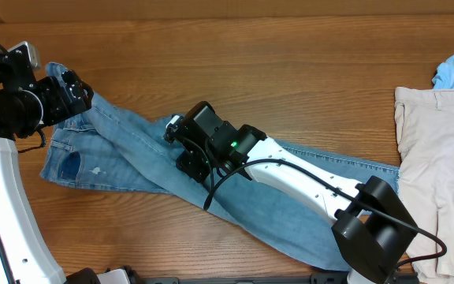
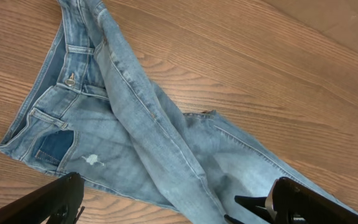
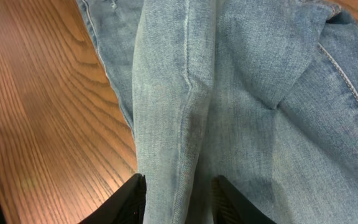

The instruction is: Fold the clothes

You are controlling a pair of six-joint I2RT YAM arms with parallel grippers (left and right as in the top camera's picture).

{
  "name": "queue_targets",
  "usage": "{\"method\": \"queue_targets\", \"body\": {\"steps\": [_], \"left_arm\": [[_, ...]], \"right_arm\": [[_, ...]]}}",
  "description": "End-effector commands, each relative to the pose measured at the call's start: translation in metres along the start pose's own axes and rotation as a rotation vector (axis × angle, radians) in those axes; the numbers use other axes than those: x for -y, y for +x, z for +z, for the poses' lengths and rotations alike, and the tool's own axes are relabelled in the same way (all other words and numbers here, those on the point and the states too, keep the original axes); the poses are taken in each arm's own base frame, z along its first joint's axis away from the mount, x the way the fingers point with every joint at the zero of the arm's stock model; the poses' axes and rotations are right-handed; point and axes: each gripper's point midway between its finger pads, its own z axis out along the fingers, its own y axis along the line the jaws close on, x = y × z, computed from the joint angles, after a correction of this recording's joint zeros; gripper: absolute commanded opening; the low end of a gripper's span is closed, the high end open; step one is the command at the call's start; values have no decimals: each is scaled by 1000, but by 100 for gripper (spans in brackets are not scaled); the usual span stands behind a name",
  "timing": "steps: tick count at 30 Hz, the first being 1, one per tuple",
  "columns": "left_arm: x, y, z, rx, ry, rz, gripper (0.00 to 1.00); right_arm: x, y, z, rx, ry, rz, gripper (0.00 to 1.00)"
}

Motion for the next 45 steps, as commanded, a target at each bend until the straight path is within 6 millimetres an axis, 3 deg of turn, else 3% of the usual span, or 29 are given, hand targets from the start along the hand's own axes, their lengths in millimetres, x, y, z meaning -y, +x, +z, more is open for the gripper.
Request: {"method": "queue_targets", "body": {"steps": [1,5,7,11,14,17,18,19,21,22,23,25,34,36,42,45], "left_arm": [[2,-3,0,3,13,2,100],[3,-3,0,3,14,2,100],[3,-3,0,3,14,2,100],[3,-3,0,4,14,2,100],[2,-3,0,3,13,2,100],[2,-3,0,3,13,2,100],[2,-3,0,3,13,2,100],[2,-3,0,3,13,2,100],[2,-3,0,3,13,2,100],[2,-3,0,3,13,2,100],[2,-3,0,3,13,2,100],[2,-3,0,3,13,2,100],[2,-3,0,3,13,2,100],[2,-3,0,3,13,2,100],[2,-3,0,3,13,2,100],[2,-3,0,3,13,2,100]], "right_arm": [[-8,-6,3,12,-24,-13,38],[-11,14,35,-57,-36,-14,38],[-11,23,49,-86,-41,-13,31],[-11,22,50,-84,-41,-14,22],[-11,22,50,-83,-40,-14,24],[-8,10,46,-54,-33,-17,40],[-8,10,46,-55,-33,-17,56],[-8,11,46,-57,-33,-16,65],[-8,9,46,-48,-32,-19,77],[-7,7,48,-36,-28,-23,78],[-6,5,48,-26,-26,-26,77],[-6,6,49,-23,-26,-27,65],[-4,10,53,-32,-25,-23,58],[-3,11,55,-35,-25,-22,47],[2,22,69,-69,-21,-12,45],[2,23,70,-72,-21,-11,35]]}}
